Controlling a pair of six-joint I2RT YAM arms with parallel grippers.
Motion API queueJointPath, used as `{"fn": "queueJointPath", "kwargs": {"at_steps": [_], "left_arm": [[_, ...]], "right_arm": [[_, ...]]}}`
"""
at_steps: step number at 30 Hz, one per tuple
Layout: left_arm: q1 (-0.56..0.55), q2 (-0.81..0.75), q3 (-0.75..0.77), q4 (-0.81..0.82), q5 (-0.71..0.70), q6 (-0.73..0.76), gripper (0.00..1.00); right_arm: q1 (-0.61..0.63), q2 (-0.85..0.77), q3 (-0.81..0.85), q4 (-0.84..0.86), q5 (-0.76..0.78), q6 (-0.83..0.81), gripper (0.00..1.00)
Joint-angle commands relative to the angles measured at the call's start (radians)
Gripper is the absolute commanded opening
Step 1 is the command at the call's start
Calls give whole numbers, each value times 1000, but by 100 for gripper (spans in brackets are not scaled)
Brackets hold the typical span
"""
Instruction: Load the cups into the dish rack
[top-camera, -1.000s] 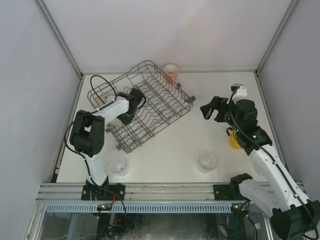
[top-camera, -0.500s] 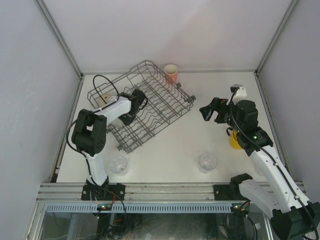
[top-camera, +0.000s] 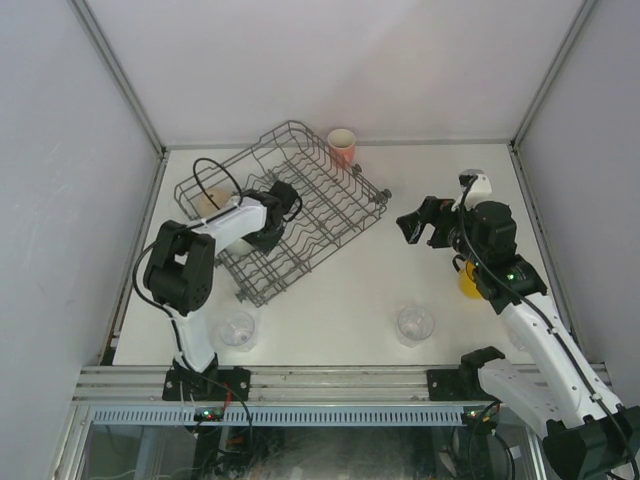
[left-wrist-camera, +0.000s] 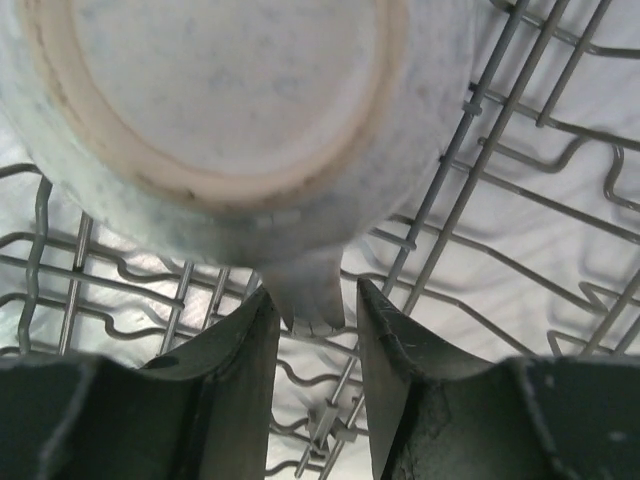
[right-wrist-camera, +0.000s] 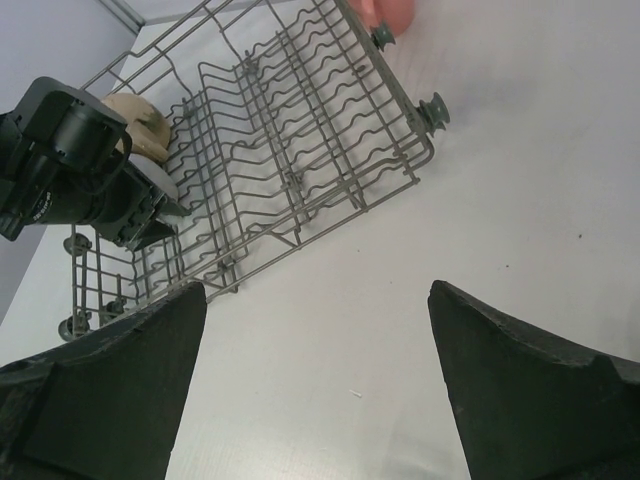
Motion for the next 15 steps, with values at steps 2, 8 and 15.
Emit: {"fn": "queueJointPath", "kwargs": {"at_steps": [2,8,15], "left_arm": [[-5,-95,-23,12,20,-25,41],[-10,-174,-34,-13,9,-27,43],[-9,-309,-62,-36,1,22,44]], "right_arm": [[25,-6,-1,20,-2,3,92],[42,30,5,30,15,10,94],[45,213,140,-74,87,-49,95]]}}
